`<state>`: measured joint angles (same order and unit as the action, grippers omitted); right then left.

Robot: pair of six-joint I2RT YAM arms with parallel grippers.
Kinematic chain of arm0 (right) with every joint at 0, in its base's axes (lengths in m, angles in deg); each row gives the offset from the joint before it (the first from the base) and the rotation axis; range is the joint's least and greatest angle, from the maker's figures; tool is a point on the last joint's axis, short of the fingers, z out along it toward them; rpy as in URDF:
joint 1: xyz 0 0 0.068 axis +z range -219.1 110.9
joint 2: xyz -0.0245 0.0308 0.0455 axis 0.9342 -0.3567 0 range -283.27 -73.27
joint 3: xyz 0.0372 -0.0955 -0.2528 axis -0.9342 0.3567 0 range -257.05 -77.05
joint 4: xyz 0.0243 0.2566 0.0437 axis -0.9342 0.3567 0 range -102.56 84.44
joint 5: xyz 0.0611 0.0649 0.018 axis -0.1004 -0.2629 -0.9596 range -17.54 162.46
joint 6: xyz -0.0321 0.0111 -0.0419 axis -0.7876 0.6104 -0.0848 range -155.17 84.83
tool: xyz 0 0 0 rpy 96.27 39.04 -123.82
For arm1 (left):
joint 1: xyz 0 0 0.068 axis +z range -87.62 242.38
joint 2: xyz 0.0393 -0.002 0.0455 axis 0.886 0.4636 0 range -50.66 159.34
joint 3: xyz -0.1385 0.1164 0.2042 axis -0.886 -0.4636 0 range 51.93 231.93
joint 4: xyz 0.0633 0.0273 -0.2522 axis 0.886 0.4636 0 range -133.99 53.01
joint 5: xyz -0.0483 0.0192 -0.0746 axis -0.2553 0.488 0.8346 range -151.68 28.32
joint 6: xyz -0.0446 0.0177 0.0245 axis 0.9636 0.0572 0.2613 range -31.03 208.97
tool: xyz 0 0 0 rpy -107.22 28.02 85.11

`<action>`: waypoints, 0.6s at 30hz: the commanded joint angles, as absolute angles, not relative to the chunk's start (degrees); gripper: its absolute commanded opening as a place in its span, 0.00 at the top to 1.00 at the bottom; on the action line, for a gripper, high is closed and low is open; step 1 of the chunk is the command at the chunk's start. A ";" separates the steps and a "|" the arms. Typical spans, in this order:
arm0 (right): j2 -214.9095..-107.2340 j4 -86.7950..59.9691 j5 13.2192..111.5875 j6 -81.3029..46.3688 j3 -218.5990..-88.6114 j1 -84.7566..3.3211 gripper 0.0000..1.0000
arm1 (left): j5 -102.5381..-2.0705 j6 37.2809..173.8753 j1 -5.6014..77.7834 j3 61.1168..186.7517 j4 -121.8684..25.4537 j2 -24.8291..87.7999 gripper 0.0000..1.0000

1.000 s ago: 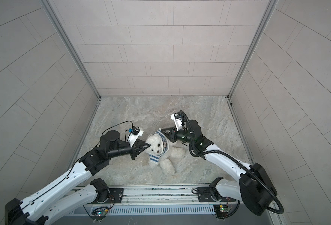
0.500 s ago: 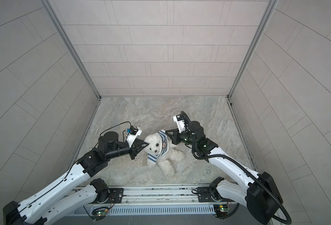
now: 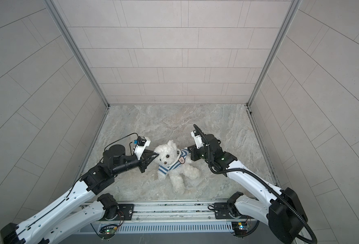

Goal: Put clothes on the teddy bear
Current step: 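Open the right gripper and draw it back from the bear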

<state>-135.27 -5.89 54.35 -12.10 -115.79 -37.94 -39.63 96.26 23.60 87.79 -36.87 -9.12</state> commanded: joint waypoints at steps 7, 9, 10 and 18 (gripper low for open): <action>-130.03 -2.80 56.81 -14.99 -114.35 -38.19 0.99 | -44.29 102.43 23.62 86.68 -41.97 -11.97 1.00; -127.31 -3.96 56.39 -15.41 -114.17 -37.78 0.91 | -44.91 105.06 23.64 86.51 -42.75 -12.16 1.00; -125.92 -3.99 56.93 -15.39 -114.16 -37.64 0.85 | -45.07 106.23 23.62 86.62 -42.84 -11.97 1.00; -117.10 -0.82 57.49 -15.05 -112.96 -35.97 0.55 | -47.44 116.87 23.62 86.53 -43.38 -9.69 1.00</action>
